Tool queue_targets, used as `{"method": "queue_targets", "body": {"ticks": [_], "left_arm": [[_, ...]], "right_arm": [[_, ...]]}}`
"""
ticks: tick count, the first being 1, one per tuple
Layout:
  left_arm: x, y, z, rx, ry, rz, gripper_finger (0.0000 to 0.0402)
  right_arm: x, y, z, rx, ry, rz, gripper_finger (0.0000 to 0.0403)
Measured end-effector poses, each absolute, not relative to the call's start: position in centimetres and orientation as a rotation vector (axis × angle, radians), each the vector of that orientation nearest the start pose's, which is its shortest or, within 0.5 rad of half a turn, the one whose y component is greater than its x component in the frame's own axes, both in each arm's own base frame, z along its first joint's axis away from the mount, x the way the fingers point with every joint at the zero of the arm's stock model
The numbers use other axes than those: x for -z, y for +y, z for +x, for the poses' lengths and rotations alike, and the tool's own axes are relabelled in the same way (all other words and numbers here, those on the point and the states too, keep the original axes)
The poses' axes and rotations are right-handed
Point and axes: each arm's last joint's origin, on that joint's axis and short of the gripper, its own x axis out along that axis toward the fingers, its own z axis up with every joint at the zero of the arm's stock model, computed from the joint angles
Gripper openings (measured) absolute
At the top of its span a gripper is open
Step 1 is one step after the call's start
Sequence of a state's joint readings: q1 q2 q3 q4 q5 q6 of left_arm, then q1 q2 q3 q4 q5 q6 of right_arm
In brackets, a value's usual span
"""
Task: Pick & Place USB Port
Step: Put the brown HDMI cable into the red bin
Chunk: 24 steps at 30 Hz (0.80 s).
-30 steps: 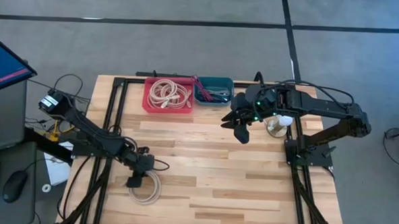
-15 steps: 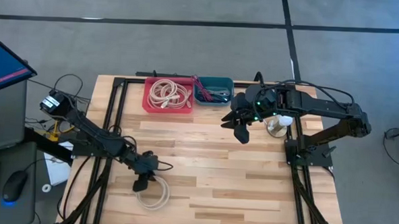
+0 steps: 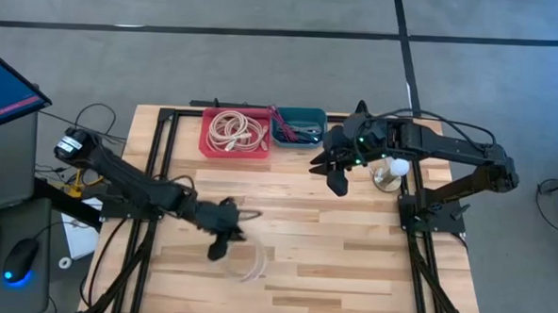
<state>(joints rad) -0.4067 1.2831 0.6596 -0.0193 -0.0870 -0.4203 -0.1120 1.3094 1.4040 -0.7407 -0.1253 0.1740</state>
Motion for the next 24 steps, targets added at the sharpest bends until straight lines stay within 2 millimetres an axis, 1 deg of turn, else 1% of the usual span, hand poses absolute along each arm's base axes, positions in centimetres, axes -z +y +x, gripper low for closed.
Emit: {"method": "queue_targets", "body": {"ticks": [3, 5, 9, 12, 15, 19, 22, 24], "left_arm": [[-21.9, -8.0, 25.0, 0.109, 0.612, -0.19, 0.0039], [-22.6, -6.3, 25.8, 0.06, 0.579, -0.155, 0.0039], [-24.4, -2.3, 26.1, -0.068, 0.503, -0.118, 0.0039], [-26.3, 0.4, 25.1, -0.177, 0.421, -0.1, 0.0039], [-28.2, 2.2, 23.5, -0.276, 0.329, -0.104, 0.0039], [-30.5, 3.4, 21.4, -0.34, 0.207, -0.094, 0.0039], [-31.5, 3.7, 20.3, -0.361, 0.157, -0.081, 0.0039], [-31.7, 3.7, 20.0, -0.373, 0.145, -0.08, 0.0039]], "right_arm": [[-38.3, -3.0, 26.5, 0.057, 0.641, 0.249, 0.0111], [-38.3, -3.2, 26.5, 0.066, 0.648, 0.254, 0.0111], [-38.0, -3.5, 26.2, 0.08, 0.675, 0.261, 0.0111], [-37.9, -3.5, 26.1, 0.082, 0.695, 0.265, 0.0111], [-37.9, -3.5, 26.1, 0.089, 0.698, 0.287, 0.0111], [-37.8, -3.5, 26.7, 0.106, 0.674, 0.35, 0.0111], [-38.0, -3.7, 27.6, 0.119, 0.613, 0.41, 0.0111], [-38.1, -3.8, 28.6, 0.116, 0.553, 0.446, 0.0111]]}}
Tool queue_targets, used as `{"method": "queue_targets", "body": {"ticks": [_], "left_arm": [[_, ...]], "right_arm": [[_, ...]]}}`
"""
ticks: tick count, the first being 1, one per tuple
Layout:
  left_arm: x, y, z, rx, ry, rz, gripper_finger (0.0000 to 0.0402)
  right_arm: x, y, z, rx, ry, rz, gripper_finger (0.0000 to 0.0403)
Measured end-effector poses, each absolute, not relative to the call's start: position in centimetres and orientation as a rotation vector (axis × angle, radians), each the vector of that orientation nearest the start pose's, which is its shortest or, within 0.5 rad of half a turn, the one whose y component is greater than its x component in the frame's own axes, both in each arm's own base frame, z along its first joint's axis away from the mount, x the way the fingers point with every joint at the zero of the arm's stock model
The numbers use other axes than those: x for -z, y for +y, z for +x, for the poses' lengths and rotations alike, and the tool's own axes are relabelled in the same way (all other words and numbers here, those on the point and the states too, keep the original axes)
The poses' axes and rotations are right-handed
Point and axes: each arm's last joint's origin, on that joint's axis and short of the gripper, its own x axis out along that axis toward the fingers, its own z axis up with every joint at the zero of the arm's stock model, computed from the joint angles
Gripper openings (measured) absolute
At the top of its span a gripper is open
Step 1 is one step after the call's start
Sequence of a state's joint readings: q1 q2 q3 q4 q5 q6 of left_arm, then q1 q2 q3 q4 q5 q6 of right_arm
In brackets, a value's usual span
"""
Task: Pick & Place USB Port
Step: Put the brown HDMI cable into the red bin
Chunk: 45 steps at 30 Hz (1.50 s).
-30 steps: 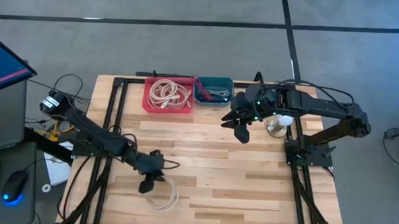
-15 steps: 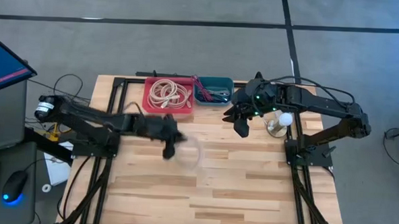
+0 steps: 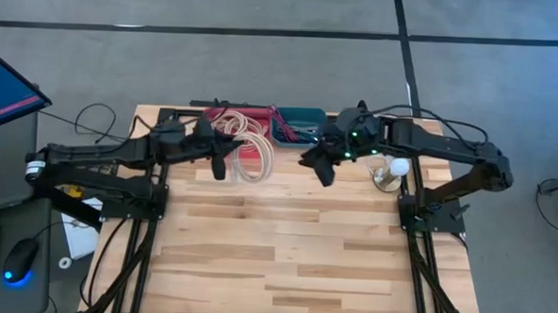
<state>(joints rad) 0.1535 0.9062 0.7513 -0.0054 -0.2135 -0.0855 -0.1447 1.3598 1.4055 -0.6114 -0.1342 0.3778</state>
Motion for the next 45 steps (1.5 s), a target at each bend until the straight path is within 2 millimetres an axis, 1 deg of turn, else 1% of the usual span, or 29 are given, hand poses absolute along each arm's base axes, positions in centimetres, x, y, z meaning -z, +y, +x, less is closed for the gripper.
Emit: {"method": "queue_targets", "body": {"ticks": [5, 10, 14, 17, 21, 23, 26, 33, 36, 40, 41, 45], "left_arm": [[-31.9, 3.7, 19.7, -0.386, 0.142, -0.048, 0.0039], [-32.0, 3.7, 19.6, -0.4, 0.138, -0.046, 0.0039], [-32.0, 3.7, 19.6, -0.4, 0.138, -0.048, 0.0039], [-32.0, 3.7, 19.6, -0.4, 0.138, -0.048, 0.0039], [-32.0, 3.7, 19.6, -0.4, 0.138, -0.051, 0.0039], [-32.0, 3.7, 19.6, -0.401, 0.138, -0.052, 0.0039], [-31.9, 3.8, 19.7, -0.402, 0.146, -0.05, 0.0039], [-32.0, 3.8, 19.7, -0.403, 0.138, -0.054, 0.0039], [-32.0, 3.7, 19.7, -0.399, 0.139, -0.053, 0.0039], [-31.9, 3.7, 19.7, -0.395, 0.14, -0.053, 0.0039], [-31.9, 3.7, 19.7, -0.395, 0.14, -0.053, 0.0039], [-31.9, 3.7, 19.7, -0.396, 0.139, -0.054, 0.004]], "right_arm": [[-37.6, -3.9, 31.2, 0.031, 0.471, 0.528, 0.0113], [-37.1, -3.6, 33.5, -0.107, 0.41, 0.604, 0.0138], [-36.9, -3.2, 34.7, -0.189, 0.365, 0.605, 0.0171], [-36.3, -2.8, 35.5, -0.219, 0.362, 0.583, 0.0192], [-36.2, -2.6, 36.0, -0.218, 0.335, 0.56, 0.0198], [-36.0, -2.6, 36.5, -0.214, 0.322, 0.552, 0.0191], [-35.3, -2.8, 36.7, -0.196, 0.345, 0.558, 0.0175], [-35.6, -3.1, 36.8, -0.189, 0.307, 0.551, 0.0131], [-35.7, -3.1, 36.8, -0.182, 0.303, 0.544, 0.0095], [-35.7, -3.2, 36.8, -0.18, 0.302, 0.533, 0.0026], [-35.6, -3.2, 36.8, -0.181, 0.302, 0.52, 0.0016], [-35.6, -3.2, 36.8, -0.167, 0.296, 0.494, 0.0015]]}}
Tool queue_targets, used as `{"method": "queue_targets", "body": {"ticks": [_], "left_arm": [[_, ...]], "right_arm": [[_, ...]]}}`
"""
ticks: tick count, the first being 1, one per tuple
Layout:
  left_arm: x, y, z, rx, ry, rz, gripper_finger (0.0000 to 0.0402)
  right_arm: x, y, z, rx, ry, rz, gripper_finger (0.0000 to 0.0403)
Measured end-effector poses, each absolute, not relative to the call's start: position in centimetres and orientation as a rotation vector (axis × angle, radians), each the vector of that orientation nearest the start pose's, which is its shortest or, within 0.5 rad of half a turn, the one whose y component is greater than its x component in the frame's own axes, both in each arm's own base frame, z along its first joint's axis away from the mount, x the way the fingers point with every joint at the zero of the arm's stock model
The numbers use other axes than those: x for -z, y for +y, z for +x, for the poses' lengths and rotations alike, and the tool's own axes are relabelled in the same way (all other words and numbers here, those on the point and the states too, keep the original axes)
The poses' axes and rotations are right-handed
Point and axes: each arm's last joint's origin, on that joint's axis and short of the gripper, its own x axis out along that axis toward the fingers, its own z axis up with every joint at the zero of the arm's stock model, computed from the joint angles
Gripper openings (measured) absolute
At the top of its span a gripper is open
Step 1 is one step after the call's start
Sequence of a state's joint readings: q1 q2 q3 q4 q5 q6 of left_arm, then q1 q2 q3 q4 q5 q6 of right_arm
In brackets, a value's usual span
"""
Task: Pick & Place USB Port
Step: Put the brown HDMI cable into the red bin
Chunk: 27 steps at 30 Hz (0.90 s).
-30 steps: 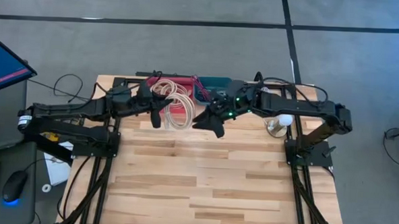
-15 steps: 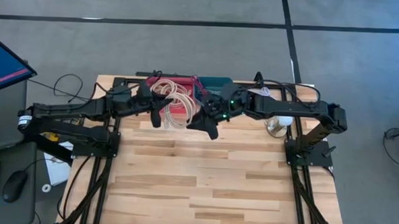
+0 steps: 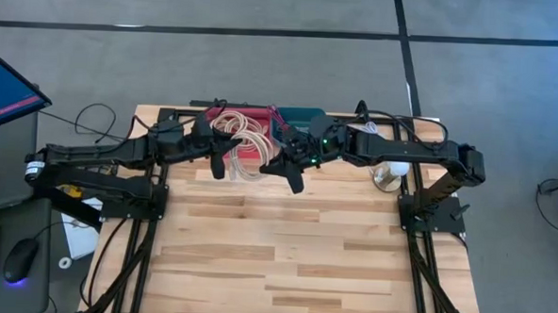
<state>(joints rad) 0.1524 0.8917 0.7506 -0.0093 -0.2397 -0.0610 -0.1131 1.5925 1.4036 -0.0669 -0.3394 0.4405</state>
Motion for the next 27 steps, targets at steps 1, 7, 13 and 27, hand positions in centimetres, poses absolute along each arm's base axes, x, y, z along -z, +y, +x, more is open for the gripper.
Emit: {"method": "queue_targets", "body": {"ticks": [1, 7, 13, 27], "left_arm": [[-31.9, 3.7, 19.7, -0.396, 0.139, -0.056, 0.0046], [-32.0, 3.7, 19.7, -0.4, 0.127, -0.087, 0.0118], [-32.1, 3.7, 19.6, -0.402, 0.124, -0.087, 0.0155], [-34.2, 3.2, 16.4, -0.392, 0.004, -0.092, 0.0179]], "right_arm": [[-35.6, -3.2, 36.8, -0.166, 0.295, 0.491, 0.0011], [-35.8, -3.6, 36.6, -0.151, 0.286, 0.459, 0.0005], [-36.2, -4.4, 36.0, -0.118, 0.285, 0.439, 0.0004], [-36.3, -7.1, 35.1, -0.034, 0.292, 0.438, 0.0002]]}}
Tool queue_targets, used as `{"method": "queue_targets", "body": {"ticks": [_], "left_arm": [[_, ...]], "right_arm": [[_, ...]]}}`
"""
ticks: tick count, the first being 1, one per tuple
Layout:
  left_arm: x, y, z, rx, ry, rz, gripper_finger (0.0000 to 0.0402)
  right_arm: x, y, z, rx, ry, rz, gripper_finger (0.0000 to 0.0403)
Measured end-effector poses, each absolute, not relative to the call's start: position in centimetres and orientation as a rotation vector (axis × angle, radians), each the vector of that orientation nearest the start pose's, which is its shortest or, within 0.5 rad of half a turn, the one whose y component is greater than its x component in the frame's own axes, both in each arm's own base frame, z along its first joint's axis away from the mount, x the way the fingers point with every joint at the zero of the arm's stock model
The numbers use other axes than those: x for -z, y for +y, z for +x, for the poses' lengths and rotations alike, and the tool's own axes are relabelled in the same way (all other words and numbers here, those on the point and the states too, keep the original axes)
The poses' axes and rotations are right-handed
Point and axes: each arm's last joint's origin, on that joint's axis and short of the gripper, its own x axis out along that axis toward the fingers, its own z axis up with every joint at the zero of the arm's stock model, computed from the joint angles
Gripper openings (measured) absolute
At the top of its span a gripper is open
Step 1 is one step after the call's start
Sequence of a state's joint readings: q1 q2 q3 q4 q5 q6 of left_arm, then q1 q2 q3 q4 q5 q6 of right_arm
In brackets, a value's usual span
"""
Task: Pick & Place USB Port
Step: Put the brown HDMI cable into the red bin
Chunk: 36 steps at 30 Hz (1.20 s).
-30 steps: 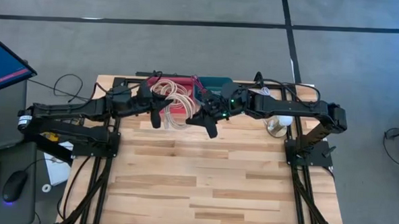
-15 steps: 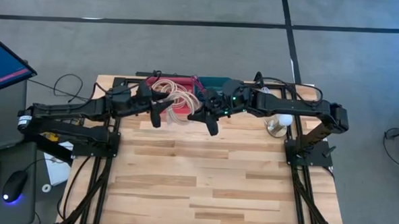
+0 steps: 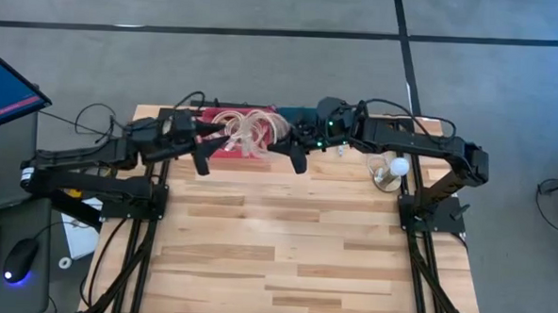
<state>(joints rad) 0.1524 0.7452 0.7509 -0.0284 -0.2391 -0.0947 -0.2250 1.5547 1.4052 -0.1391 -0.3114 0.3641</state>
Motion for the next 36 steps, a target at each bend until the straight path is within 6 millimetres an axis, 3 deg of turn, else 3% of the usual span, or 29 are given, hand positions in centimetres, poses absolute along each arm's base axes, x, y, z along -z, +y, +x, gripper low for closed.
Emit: {"method": "queue_targets", "body": {"ticks": [10, 15, 24, 36], "left_arm": [[-35.0, 3.1, 14.5, -0.461, -0.046, -0.087, 0.0175], [-34.9, 3.1, 14.5, -0.461, -0.042, -0.087, 0.0172], [-34.7, 3.1, 14.6, -0.458, -0.028, -0.111, 0.0161], [-34.7, 3.0, 14.6, -0.432, -0.034, -0.145, 0.0156]], "right_arm": [[-36.8, -9.6, 35.5, 0.004, 0.164, 0.451, 0.0001], [-35.1, -11.1, 37.1, -0.014, 0.157, 0.519, 0.0001], [-29.8, -13.1, 41.0, -0.017, 0.185, 0.638, 0.0001], [-26.6, -16.9, 46.6, 0.034, 0.214, 0.661, 0.0001]]}}
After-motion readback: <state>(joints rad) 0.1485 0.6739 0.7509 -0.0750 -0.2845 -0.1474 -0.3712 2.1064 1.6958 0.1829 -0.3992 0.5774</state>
